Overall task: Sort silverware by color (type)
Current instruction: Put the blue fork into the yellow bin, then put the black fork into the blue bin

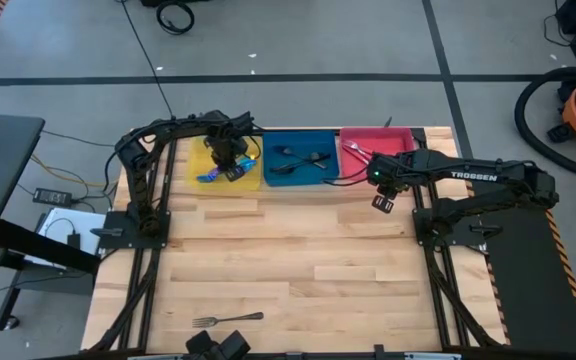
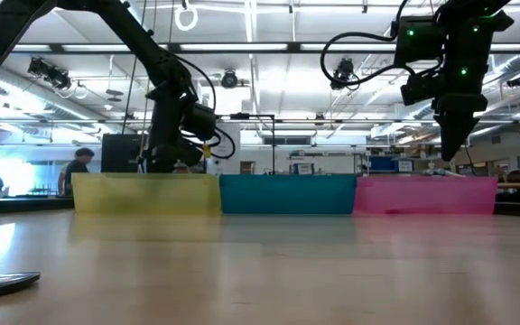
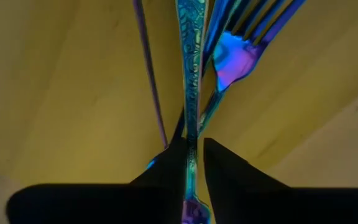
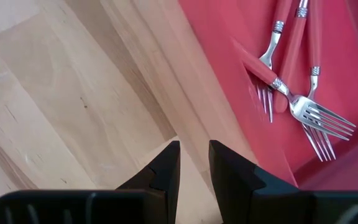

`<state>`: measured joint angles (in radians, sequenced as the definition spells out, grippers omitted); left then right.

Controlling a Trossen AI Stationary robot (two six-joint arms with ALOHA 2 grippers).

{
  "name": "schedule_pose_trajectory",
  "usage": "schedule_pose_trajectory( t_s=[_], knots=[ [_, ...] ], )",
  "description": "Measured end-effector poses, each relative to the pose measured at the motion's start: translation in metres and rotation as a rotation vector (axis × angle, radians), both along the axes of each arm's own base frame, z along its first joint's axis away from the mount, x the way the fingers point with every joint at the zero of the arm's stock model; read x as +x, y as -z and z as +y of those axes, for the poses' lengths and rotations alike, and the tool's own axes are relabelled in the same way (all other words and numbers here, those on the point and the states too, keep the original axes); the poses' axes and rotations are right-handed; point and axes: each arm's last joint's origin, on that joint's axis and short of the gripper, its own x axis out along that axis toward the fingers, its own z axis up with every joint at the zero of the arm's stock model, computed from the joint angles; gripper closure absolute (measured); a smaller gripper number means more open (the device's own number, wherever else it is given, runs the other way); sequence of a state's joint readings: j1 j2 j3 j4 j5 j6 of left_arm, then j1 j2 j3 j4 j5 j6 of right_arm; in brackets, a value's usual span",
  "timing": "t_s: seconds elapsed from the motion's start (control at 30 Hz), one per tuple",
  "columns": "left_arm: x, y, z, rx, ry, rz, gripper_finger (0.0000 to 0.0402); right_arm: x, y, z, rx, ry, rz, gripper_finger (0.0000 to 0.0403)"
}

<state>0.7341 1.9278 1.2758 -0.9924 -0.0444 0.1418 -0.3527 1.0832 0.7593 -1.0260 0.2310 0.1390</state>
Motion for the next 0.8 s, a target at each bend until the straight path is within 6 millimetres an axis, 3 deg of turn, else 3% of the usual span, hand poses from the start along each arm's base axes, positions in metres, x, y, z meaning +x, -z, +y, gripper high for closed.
schedule_pose_trajectory(
  t_s=[0.23, 0.53, 0.67, 0.8],
  knots=[
    [0.003, -0.009, 0.002, -0.013, 0.000, -0.015, 0.0292, 0.001, 0.000, 0.000, -0.003, 0.000, -0.007, 0.0310],
    [0.023, -0.071, 0.004, -0.005, -0.024, -0.020, 0.0276, 0.006, -0.002, -0.002, -0.025, -0.003, -0.064, 0.0310],
    [0.028, -0.105, -0.018, 0.036, -0.016, -0.081, 0.0276, 0.008, -0.002, -0.003, -0.030, -0.009, -0.078, 0.0310],
    [0.024, -0.136, -0.059, 0.081, 0.000, -0.161, 0.0276, 0.009, -0.003, -0.003, -0.019, -0.015, -0.101, 0.0310]
  ],
)
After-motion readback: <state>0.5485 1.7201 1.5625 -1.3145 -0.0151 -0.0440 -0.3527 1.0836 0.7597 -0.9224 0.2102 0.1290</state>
